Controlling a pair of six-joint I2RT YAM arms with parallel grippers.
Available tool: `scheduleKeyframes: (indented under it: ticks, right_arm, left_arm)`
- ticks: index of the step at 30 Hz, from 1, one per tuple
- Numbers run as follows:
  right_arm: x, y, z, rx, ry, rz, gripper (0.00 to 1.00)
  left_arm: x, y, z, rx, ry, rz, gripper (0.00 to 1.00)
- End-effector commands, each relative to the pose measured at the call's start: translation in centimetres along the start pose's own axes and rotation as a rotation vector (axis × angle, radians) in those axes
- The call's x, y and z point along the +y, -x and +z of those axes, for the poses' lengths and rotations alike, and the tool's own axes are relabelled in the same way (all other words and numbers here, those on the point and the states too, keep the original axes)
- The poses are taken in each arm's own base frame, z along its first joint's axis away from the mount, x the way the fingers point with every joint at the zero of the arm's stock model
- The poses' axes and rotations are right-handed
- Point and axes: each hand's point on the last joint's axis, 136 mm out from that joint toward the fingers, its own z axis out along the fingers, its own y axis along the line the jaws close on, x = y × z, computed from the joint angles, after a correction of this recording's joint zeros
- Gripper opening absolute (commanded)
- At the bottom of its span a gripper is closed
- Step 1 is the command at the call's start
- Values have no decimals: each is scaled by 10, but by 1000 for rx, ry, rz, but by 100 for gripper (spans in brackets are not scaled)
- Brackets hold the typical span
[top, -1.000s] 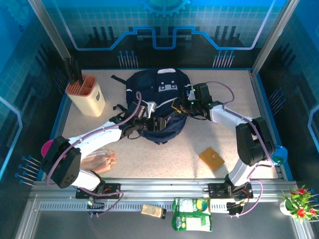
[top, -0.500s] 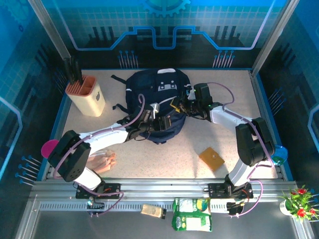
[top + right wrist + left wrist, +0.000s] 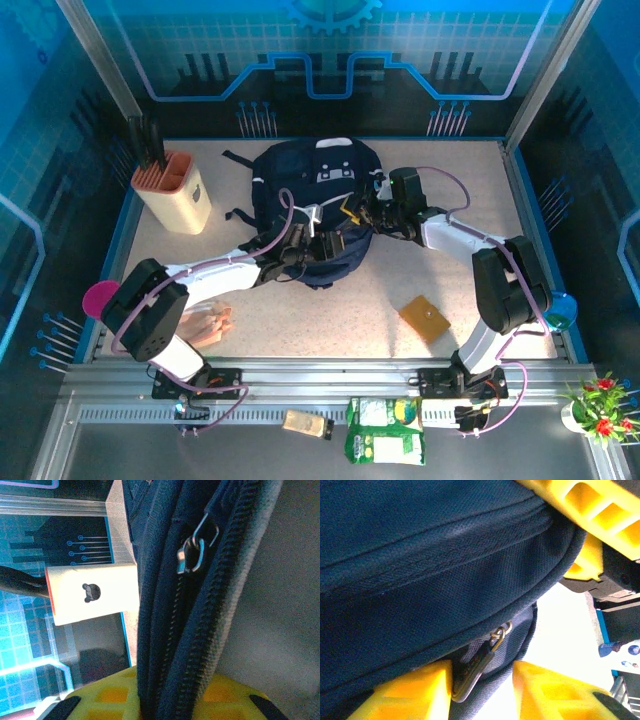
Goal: Pack the student bag
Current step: Unzip the student bag at the top-center of the table.
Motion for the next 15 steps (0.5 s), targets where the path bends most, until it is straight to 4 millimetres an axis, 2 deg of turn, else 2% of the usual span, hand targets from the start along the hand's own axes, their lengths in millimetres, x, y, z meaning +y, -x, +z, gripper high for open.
scheduleKeyframes:
  ticks: [1, 9, 15]
  right_arm:
    - [35, -15, -9, 43, 107, -66, 20]
    - [32, -15, -10, 39, 99, -63, 19]
    - [28, -12, -12, 26, 90, -64, 19]
  left_arm:
    - [-11, 17, -8, -84, -26, 35, 34]
    - [-4, 22, -5, -102, 22, 39, 23]
    - [11, 18, -7, -76, 114, 63, 10]
